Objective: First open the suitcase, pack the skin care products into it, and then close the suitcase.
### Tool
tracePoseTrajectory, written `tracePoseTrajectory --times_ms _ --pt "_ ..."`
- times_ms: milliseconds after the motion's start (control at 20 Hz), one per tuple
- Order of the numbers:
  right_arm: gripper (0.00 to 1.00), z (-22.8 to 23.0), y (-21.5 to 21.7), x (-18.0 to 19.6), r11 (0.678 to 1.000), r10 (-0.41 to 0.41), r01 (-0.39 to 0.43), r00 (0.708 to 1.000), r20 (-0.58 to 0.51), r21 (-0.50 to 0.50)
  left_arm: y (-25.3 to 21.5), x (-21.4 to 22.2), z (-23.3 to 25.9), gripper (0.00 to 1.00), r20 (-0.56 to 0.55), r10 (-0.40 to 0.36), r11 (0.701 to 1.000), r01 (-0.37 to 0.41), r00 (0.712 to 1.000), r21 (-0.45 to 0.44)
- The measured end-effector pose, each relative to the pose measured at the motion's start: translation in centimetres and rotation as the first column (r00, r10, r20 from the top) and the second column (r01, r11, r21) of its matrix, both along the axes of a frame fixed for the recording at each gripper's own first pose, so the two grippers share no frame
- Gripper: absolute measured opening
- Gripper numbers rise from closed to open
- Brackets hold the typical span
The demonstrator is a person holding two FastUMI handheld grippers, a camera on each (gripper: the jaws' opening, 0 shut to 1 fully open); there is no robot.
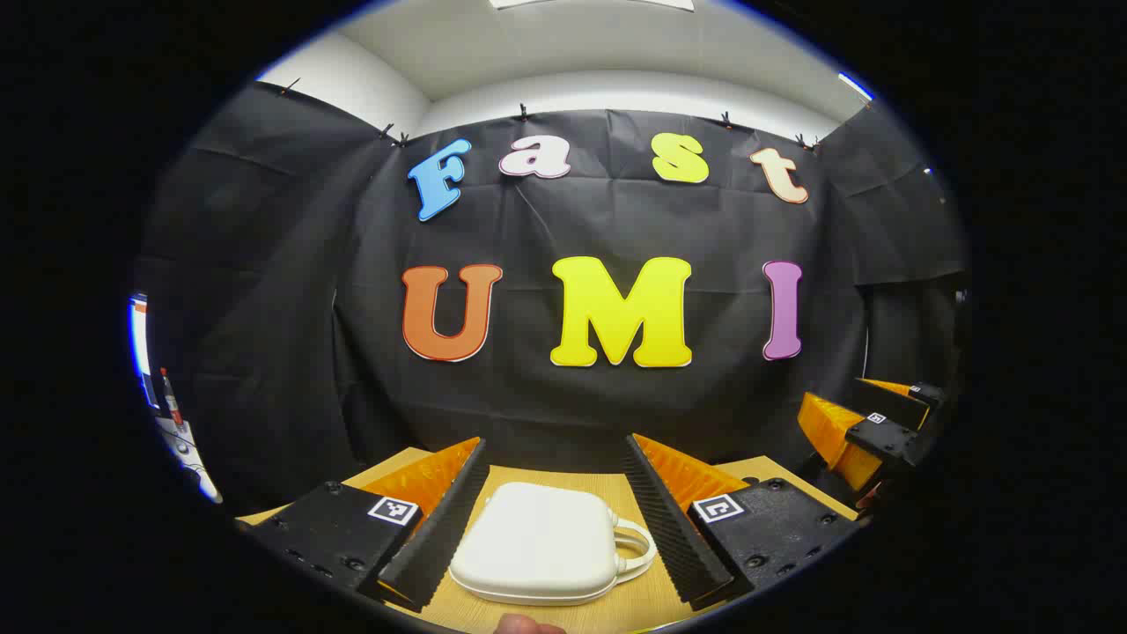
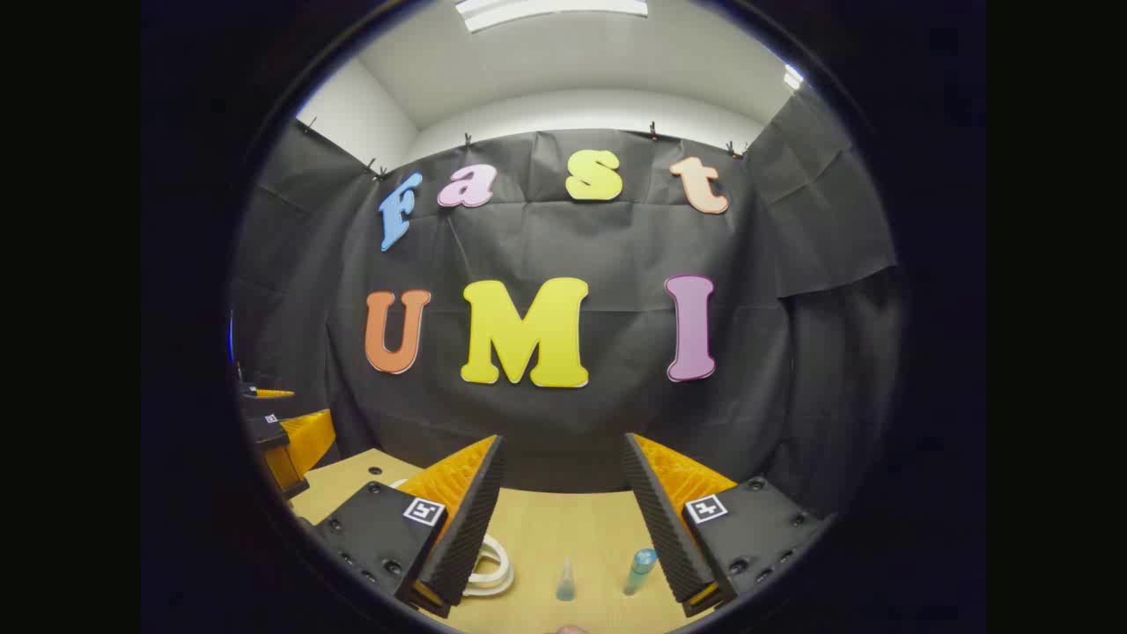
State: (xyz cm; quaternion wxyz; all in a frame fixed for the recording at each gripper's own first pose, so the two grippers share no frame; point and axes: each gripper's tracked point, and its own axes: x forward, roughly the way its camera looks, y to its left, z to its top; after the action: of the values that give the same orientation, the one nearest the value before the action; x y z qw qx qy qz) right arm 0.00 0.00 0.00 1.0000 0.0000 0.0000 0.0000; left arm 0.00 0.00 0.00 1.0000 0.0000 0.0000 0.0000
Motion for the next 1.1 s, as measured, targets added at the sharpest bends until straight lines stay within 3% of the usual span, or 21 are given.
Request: tracePoseTrajectory --times_ms 850,1100 --pt "0.8 -0.9 -1.0 0.0 1.0 -0.018 0.018 1.0 -0.019 -0.006 -0.5 0.4 -1.1 0.97 -0.014 -0.006 1.0 0.006 1.0 -0.006" --pt "0.81 -2.4 -3.9 -0.6 0.999 -0.047 0.046 0.998 -0.038 -0.025 -2.8 0.9 -3.6 0.97 -0.064 -0.053 0.999 0.053 0.997 -0.012"
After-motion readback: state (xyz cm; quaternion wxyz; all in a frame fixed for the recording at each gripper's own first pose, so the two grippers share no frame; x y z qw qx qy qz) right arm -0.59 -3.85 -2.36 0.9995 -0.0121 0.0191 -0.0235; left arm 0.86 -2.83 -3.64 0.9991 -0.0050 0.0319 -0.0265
